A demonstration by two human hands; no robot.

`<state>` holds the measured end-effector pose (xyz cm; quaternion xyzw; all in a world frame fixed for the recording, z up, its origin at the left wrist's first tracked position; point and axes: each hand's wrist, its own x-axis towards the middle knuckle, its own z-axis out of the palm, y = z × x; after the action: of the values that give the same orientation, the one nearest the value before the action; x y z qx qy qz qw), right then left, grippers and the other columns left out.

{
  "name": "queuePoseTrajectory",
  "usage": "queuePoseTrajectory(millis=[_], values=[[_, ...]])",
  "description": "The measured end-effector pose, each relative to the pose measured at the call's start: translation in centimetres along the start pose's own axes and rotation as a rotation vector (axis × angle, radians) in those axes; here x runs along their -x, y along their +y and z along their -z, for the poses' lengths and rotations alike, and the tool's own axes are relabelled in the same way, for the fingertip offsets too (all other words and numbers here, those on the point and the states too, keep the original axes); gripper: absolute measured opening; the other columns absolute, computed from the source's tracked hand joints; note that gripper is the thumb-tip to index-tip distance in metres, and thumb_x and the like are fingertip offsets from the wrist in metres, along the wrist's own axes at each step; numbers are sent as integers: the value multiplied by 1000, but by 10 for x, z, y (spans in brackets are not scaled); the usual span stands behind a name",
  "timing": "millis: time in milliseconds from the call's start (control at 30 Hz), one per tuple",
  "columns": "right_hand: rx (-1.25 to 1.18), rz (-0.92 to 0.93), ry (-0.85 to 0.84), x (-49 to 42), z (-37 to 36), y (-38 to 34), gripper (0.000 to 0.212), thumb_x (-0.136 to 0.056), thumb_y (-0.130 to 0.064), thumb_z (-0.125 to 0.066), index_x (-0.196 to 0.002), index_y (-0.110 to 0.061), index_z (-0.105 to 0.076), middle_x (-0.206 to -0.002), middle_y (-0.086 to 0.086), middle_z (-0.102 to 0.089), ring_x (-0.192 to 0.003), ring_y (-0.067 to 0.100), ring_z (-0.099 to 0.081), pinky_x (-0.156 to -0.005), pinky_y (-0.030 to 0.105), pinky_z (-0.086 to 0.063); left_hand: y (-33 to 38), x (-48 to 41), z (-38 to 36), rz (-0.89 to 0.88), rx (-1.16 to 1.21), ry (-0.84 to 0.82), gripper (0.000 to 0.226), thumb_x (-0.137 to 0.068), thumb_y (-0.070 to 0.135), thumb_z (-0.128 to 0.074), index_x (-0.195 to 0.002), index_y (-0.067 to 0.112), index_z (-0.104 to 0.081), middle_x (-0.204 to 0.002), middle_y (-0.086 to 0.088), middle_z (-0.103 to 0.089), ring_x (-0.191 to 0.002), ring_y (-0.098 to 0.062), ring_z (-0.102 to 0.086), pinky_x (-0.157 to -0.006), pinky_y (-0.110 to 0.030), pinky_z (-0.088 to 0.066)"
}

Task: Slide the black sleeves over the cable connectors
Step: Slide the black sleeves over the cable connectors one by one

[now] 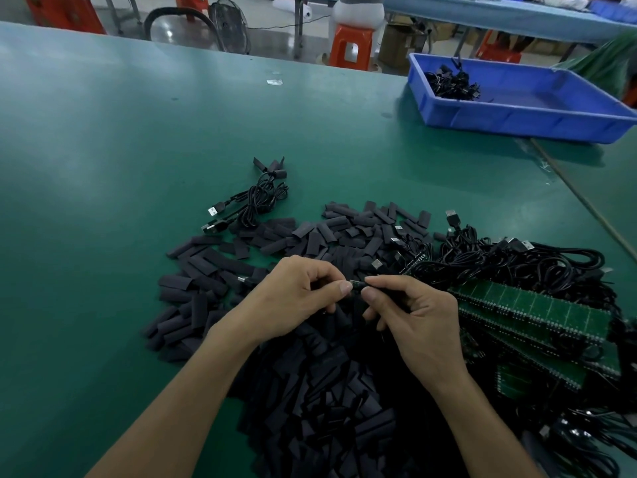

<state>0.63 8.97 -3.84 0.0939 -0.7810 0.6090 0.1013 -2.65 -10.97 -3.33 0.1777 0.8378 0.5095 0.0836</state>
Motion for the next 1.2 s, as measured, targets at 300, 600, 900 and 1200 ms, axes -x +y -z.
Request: queuePoseTrajectory(millis=[300, 600, 900, 1200], values=[[24, -26, -68, -5, 5, -3, 15, -82, -19, -76, -96, -21, -76, -69, -3, -73, -58, 12, -68, -55, 18, -51, -1, 0, -1, -25, -10, -5, 18, -98, 33, -63, -86, 24, -73, -71, 13, -73, -48, -16, -50, -49, -26, -41], [-76, -47, -37, -2, 3, -1, 20, -76, -20, -77, -96, -19, -76, -72, 1, -74, -59, 14, -69, -56, 19, -53, -3, 0, -5, 1, -8, 30, 19, -97, 37, -63, -79, 33, -69, -58, 13, -60, -50, -4, -47, -49, -19, -39], [-91, -31, -62, -3, 1, 2, 16, -79, -24, -76, -96, -24, -77, -69, 3, -74, -57, 19, -68, -55, 22, -53, -2, -1, -2, 1, 94, -18, 21, -98, 32, -64, -79, 24, -71, -56, 10, -49, -49, -9, -37, -49, -24, -31], [-209, -91, -32, 0, -4, 1, 18, -77, -13, -76, -95, -13, -77, -70, 9, -74, -58, 19, -70, -56, 21, -54, -3, 0, -5, 0, 86, -10, 21, -99, 30, -63, -79, 27, -70, -55, 11, -59, -47, -4, -43, -49, -17, -34]])
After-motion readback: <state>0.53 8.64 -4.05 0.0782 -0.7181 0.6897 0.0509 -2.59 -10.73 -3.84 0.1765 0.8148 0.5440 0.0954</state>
